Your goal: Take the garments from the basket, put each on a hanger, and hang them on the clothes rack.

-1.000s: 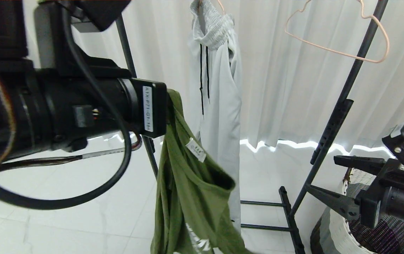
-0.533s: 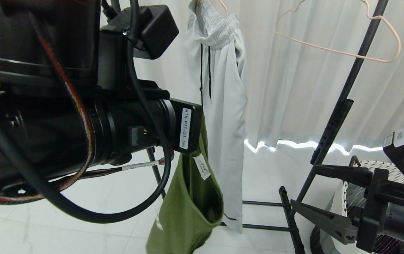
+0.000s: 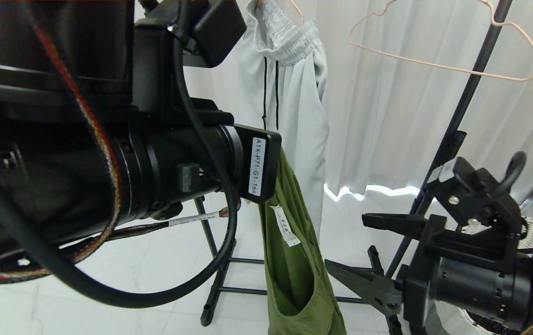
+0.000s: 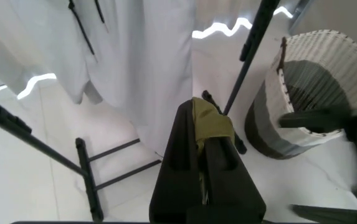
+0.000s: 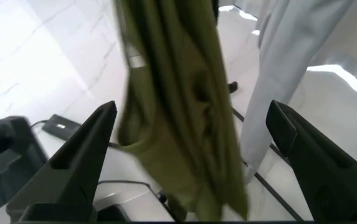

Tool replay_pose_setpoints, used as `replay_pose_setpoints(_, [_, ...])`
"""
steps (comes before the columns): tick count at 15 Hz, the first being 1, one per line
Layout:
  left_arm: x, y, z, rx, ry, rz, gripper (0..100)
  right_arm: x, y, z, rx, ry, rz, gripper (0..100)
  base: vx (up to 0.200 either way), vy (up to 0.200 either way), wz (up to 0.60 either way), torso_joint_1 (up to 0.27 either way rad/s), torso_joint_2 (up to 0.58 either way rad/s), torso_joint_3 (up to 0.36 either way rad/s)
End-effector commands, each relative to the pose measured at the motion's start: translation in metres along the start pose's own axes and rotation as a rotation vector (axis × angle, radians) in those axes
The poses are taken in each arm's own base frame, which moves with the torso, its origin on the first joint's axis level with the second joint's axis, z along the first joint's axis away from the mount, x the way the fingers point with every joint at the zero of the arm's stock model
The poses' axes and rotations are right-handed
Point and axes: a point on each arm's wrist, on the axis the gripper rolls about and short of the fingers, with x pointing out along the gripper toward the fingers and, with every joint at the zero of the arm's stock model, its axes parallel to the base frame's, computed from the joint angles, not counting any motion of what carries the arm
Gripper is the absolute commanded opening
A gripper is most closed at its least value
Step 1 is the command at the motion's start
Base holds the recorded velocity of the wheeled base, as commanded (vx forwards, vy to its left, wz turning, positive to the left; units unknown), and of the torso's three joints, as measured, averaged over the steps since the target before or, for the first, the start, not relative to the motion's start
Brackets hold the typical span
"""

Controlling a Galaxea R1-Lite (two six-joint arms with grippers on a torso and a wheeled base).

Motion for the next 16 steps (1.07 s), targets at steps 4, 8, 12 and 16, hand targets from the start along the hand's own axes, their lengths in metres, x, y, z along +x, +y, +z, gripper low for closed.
replay_pose_setpoints(4, [0.005, -0.005, 0.004, 0.0, -0.01, 0.018, 0, 0.033, 0.013, 0.001, -0.01, 0.017, 0.02, 100, 0.0, 0.0, 0.0, 0.0, 0.0, 0.0])
replay_pose_setpoints(8, [0.007, -0.01, 0.009, -0.001, -0.027, 0.054, 0, 0.045, 0.021, -0.006, -0.02, 0.047, 0.012, 100, 0.0, 0.0, 0.0, 0.0, 0.0, 0.0])
replay_pose_setpoints(12, [0.001, -0.013, 0.013, 0.0, -0.046, 0.043, 0, 0.076, 0.001, -0.012, -0.013, 0.088, -0.158, 100, 0.0, 0.0, 0.0, 0.0, 0.0, 0.0])
replay_pose_setpoints(16, [-0.002, -0.011, 0.013, 0.005, -0.051, 0.08, 0, 0.07, -0.028, -0.022, -0.01, 0.177, -0.369, 100, 0.0, 0.0, 0.0, 0.0, 0.0, 0.0])
